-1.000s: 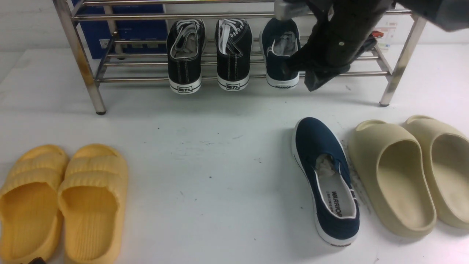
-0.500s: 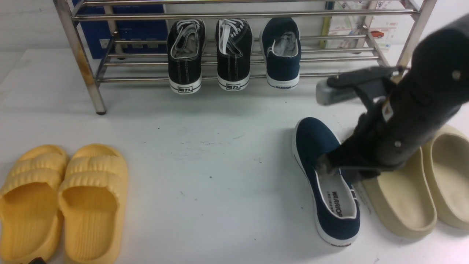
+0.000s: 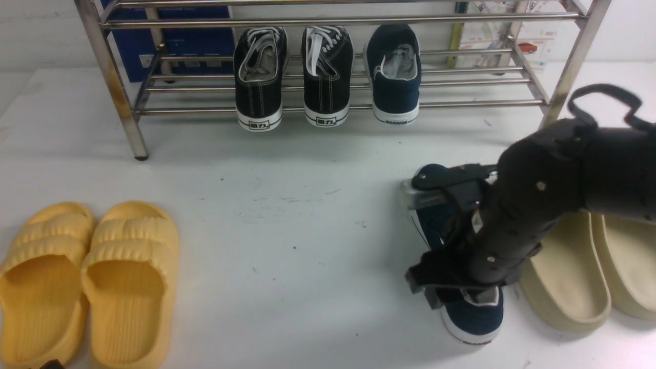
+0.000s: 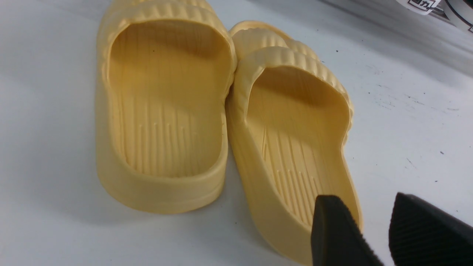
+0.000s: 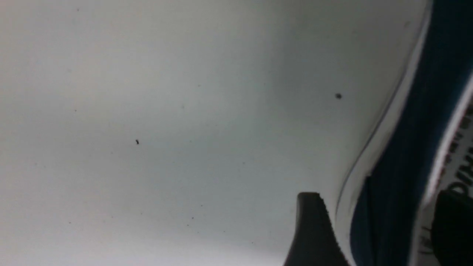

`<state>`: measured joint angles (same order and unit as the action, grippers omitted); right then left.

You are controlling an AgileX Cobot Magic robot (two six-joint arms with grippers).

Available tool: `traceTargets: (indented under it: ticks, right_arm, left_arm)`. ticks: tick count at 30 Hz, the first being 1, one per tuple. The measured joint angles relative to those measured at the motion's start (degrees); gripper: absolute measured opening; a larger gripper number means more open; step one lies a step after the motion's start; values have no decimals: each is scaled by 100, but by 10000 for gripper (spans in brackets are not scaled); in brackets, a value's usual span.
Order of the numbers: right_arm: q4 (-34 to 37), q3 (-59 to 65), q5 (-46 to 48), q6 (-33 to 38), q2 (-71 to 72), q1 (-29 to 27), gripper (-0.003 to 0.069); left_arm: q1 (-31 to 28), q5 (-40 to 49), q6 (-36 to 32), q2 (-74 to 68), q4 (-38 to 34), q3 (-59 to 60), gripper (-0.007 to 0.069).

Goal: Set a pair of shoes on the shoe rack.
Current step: Use the right arm to grab the shoe closest to it

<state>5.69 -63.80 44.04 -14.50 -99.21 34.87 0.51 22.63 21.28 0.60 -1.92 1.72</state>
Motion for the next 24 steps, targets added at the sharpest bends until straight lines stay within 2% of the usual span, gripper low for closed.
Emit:
traceTargets:
  ticks: [6, 8, 12, 13, 14, 24]
  right_arm:
    - [-31, -7, -4, 0, -332, 45, 389]
    - [-78, -23, 38, 0, -352, 45, 340]
    - [-85, -47, 146, 0, -347, 45, 142]
    - [-85, -47, 146, 0, -347, 45, 142]
    - [-22, -47, 224, 0, -282, 45, 53]
    - [114, -312, 1083, -48, 740, -21, 40]
  left_arm:
    - [0, 0, 0, 0, 0, 0, 239]
    - [0, 0, 0, 0, 0, 0, 239]
    - [0, 0, 0, 0, 0, 0, 239]
    - [0, 0, 0, 0, 0, 0, 239]
    - [0, 0, 0, 0, 0, 0, 239]
    - [0, 0, 0, 0, 0, 0, 239]
